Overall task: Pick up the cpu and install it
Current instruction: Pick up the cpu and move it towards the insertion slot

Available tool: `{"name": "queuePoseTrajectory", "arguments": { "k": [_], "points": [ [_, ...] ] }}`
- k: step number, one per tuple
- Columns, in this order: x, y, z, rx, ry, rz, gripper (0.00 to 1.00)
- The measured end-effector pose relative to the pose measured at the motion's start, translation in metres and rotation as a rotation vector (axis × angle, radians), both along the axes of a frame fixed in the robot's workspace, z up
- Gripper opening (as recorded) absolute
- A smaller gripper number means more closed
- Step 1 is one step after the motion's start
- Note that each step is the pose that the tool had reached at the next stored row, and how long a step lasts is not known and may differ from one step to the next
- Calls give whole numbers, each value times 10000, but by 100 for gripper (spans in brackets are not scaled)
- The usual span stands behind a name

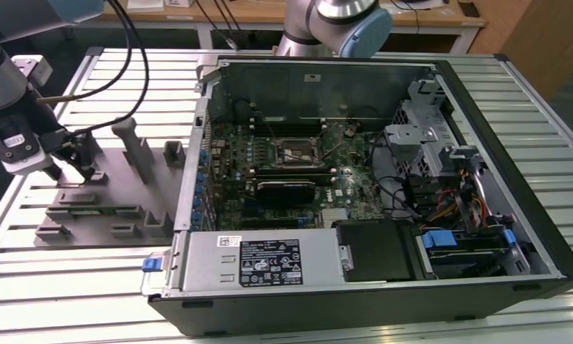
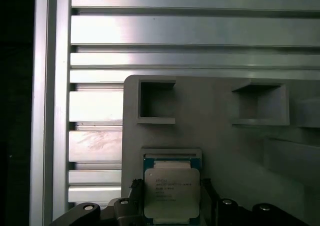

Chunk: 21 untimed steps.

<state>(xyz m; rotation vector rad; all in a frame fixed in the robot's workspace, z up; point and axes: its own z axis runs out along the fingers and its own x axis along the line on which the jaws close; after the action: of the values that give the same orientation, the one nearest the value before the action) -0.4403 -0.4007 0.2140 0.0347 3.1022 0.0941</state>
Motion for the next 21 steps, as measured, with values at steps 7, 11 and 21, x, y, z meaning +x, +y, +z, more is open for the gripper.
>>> {"name": "queuePoseTrajectory", "arguments": {
  "k": [7,11,21],
  "points": [
    [0,0,153,30,-21,0,54],
    [0,0,241,40,-39,0,54],
    [0,0,449,54,-92,1,54]
  ]
}}
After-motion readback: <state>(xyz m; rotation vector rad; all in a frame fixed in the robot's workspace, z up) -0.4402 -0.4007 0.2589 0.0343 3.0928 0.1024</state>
